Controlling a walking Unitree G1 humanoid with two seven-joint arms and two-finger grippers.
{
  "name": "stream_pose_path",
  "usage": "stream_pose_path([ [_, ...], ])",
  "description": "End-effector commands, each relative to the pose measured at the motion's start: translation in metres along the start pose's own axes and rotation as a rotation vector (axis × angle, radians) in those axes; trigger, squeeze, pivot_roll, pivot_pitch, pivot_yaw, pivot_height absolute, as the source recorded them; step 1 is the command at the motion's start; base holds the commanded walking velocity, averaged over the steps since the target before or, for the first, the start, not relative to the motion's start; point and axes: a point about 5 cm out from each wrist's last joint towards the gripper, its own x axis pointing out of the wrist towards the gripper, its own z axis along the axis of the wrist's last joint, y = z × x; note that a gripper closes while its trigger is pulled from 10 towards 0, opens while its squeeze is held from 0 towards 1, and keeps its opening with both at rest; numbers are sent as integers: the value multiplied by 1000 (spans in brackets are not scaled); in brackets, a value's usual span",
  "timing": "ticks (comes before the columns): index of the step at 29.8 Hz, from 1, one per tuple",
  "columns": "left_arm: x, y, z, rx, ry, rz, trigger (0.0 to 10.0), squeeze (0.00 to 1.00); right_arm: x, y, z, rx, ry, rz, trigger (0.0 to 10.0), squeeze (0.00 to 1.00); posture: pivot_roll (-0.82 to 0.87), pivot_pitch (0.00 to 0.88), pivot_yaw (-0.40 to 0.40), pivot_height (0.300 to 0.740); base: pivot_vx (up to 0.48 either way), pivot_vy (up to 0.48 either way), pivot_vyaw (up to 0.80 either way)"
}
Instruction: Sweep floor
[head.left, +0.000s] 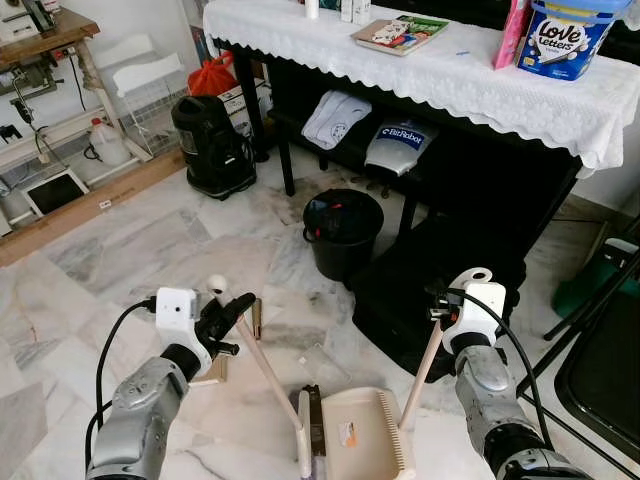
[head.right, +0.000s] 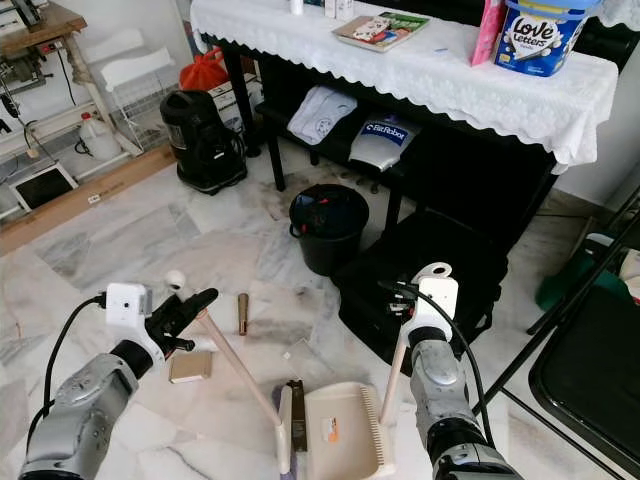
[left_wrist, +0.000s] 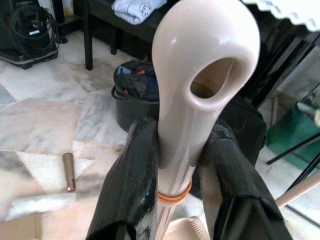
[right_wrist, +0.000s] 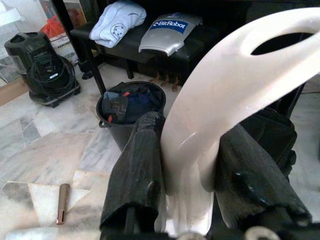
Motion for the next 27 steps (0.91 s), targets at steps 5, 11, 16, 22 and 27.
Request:
stream_pose_path([
  [5, 0, -5, 10, -106, -29, -71, 10000, 0, 3, 3, 4, 3, -13, -1, 10000, 0, 7, 93, 57, 740, 0, 0, 0],
  [11, -1, -13, 16, -137, -18, -139, 10000, 0, 5, 0, 6, -71, -11, -41, 10000, 0, 16, 82, 55, 740, 0, 0, 0],
  [16, -3, -19, 19, -149, -6, -177, 10000, 0, 7, -4, 8, -90, -7, -95, 10000, 0, 26, 73, 51, 740, 0, 0, 0],
  [22, -5, -20, 23, -183, -14, -198, 10000, 0, 8, -2, 10, -73, -13, -93, 10000, 0, 39, 75, 50, 740, 0, 0, 0],
  [27, -4, -14, 35, -169, -79, -143, 10000, 0, 8, 2, 10, -60, -18, -84, 10000, 0, 42, 72, 52, 740, 0, 0, 0],
])
